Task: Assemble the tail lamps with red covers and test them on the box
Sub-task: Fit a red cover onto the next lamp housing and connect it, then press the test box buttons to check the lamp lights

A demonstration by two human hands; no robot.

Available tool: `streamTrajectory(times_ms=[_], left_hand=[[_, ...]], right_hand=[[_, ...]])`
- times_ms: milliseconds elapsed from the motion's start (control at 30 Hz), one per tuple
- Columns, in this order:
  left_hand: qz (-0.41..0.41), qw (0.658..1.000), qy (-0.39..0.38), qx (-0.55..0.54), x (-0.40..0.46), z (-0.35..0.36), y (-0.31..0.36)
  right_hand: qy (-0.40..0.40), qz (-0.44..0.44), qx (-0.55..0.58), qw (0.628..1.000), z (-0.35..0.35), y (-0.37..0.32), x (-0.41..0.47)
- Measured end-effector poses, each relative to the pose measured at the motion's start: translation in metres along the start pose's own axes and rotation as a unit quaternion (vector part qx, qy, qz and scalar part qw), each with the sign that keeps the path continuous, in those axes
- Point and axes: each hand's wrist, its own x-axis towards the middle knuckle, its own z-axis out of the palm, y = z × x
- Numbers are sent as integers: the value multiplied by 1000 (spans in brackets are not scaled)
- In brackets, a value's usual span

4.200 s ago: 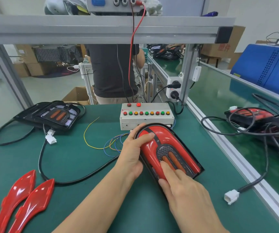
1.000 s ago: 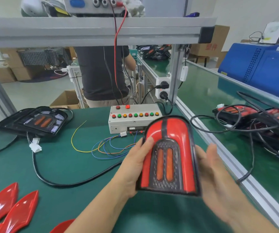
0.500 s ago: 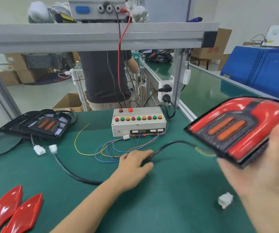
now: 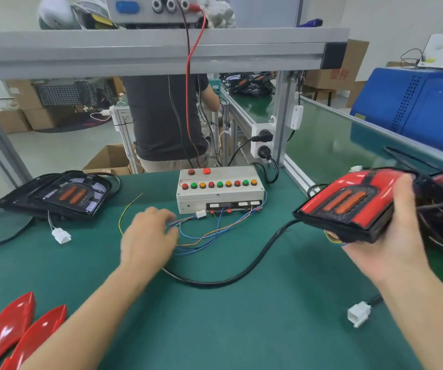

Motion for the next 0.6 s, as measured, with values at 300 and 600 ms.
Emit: streamTrajectory(times_ms=[300,600], left_hand=[[-198,970,-117,82,28,0,-34],[-259,940,-153,-164,27,-16,-47]], right_hand=[[47,156,-125,979,-22,33,7],[108,94,-478,867,-42,20,32]])
